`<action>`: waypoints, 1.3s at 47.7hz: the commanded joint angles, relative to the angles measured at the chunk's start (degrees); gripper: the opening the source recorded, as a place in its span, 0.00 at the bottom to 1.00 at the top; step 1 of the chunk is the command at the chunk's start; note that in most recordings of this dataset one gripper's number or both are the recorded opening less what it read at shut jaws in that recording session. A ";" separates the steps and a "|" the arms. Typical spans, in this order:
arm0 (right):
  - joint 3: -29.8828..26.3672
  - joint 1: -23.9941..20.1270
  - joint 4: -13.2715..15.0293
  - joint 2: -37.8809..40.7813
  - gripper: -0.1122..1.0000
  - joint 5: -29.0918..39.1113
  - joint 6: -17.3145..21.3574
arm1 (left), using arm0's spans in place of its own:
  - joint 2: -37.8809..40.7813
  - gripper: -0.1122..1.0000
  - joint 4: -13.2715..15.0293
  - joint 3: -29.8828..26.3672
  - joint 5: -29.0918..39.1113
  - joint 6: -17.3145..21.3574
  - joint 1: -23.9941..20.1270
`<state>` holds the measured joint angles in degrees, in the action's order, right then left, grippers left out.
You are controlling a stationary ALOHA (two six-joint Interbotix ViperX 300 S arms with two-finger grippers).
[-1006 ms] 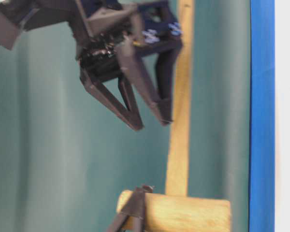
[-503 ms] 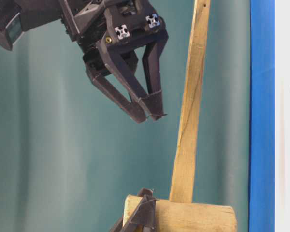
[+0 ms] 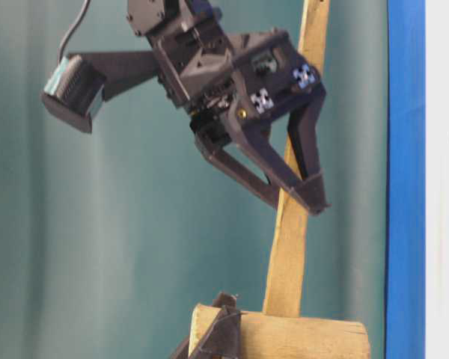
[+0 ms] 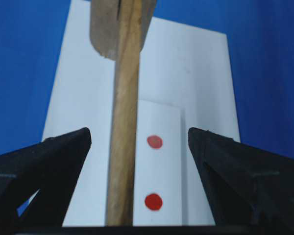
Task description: Hit the mark with a hammer.
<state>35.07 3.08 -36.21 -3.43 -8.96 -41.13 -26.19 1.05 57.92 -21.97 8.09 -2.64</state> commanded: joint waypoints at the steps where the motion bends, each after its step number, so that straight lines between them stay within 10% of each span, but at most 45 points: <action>1: -1.85 0.26 -0.18 -0.26 0.94 -0.18 0.09 | -1.05 0.51 0.00 -1.41 -0.62 0.09 0.26; 10: -1.58 0.35 -0.18 -0.18 0.85 -0.18 0.09 | -1.05 0.51 0.00 -1.49 -0.70 0.00 0.18; 26: -1.23 0.44 -0.09 -0.26 0.14 0.44 -0.26 | -1.93 0.51 0.00 -1.49 -1.05 0.18 0.35; 62: -0.18 0.35 -0.44 -2.02 0.13 -0.88 0.35 | -4.22 0.59 0.09 -0.09 -0.35 -1.05 0.44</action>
<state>34.80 2.99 -36.30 -3.52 -9.23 -40.96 -28.83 1.05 58.36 -21.97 7.65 -2.55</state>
